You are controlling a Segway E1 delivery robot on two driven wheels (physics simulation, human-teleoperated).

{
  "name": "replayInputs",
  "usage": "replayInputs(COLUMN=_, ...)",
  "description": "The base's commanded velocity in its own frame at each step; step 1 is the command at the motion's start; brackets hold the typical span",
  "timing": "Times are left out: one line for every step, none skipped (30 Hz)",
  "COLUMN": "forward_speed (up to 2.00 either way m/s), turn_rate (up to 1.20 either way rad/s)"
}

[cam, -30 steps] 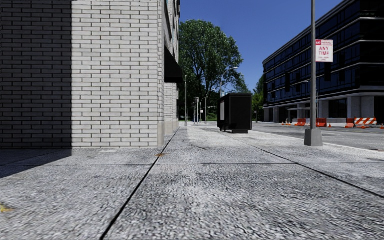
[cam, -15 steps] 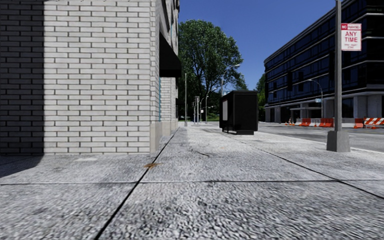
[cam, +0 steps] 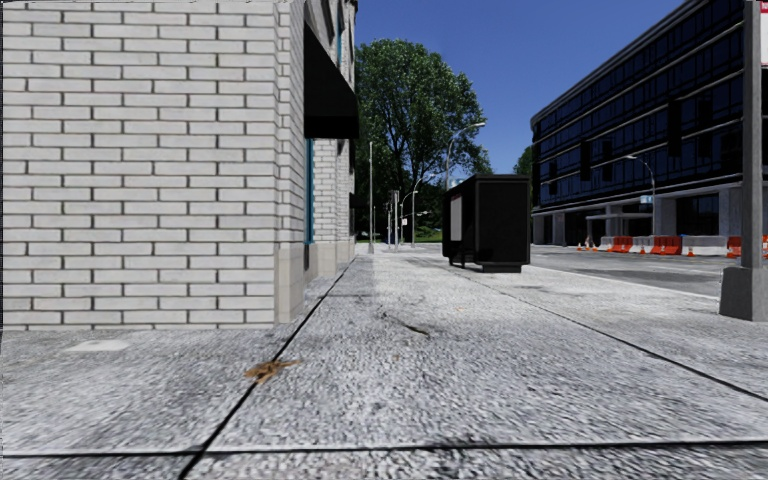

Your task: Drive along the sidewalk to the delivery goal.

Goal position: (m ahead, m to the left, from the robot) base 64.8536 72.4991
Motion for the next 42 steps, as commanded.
replayInputs(forward_speed=2.0, turn_rate=0.0)
replayInputs(forward_speed=2.0, turn_rate=0.0)
replayInputs(forward_speed=2.0, turn_rate=0.0)
replayInputs(forward_speed=2.0, turn_rate=0.0)
replayInputs(forward_speed=2.0, turn_rate=0.0)
replayInputs(forward_speed=2.0, turn_rate=0.0)
replayInputs(forward_speed=2.0, turn_rate=0.0)
replayInputs(forward_speed=2.0, turn_rate=0.0)
replayInputs(forward_speed=2.0, turn_rate=0.0)
replayInputs(forward_speed=2.0, turn_rate=0.0)
replayInputs(forward_speed=2.0, turn_rate=0.0)
replayInputs(forward_speed=2.0, turn_rate=0.0)
replayInputs(forward_speed=2.0, turn_rate=0.0)
replayInputs(forward_speed=2.0, turn_rate=0.0)
replayInputs(forward_speed=2.0, turn_rate=0.0)
replayInputs(forward_speed=2.0, turn_rate=0.0)
replayInputs(forward_speed=2.0, turn_rate=0.0)
replayInputs(forward_speed=2.0, turn_rate=0.0)
replayInputs(forward_speed=2.0, turn_rate=0.0)
replayInputs(forward_speed=2.0, turn_rate=0.0)
replayInputs(forward_speed=2.0, turn_rate=0.0)
replayInputs(forward_speed=2.0, turn_rate=0.0)
replayInputs(forward_speed=2.0, turn_rate=0.0)
replayInputs(forward_speed=2.0, turn_rate=0.0)
replayInputs(forward_speed=2.0, turn_rate=0.0)
replayInputs(forward_speed=2.0, turn_rate=0.0)
replayInputs(forward_speed=2.0, turn_rate=0.0)
replayInputs(forward_speed=2.0, turn_rate=0.0)
replayInputs(forward_speed=2.0, turn_rate=0.0)
replayInputs(forward_speed=2.0, turn_rate=0.0)
replayInputs(forward_speed=2.0, turn_rate=0.0)
replayInputs(forward_speed=2.0, turn_rate=0.0)
replayInputs(forward_speed=2.0, turn_rate=0.0)
replayInputs(forward_speed=2.0, turn_rate=0.0)
replayInputs(forward_speed=2.0, turn_rate=0.0)
replayInputs(forward_speed=2.0, turn_rate=0.0)
replayInputs(forward_speed=2.0, turn_rate=0.0)
replayInputs(forward_speed=2.0, turn_rate=0.0)
replayInputs(forward_speed=2.0, turn_rate=0.0)
replayInputs(forward_speed=2.0, turn_rate=0.0)
replayInputs(forward_speed=2.0, turn_rate=0.0)
replayInputs(forward_speed=2.0, turn_rate=0.0)
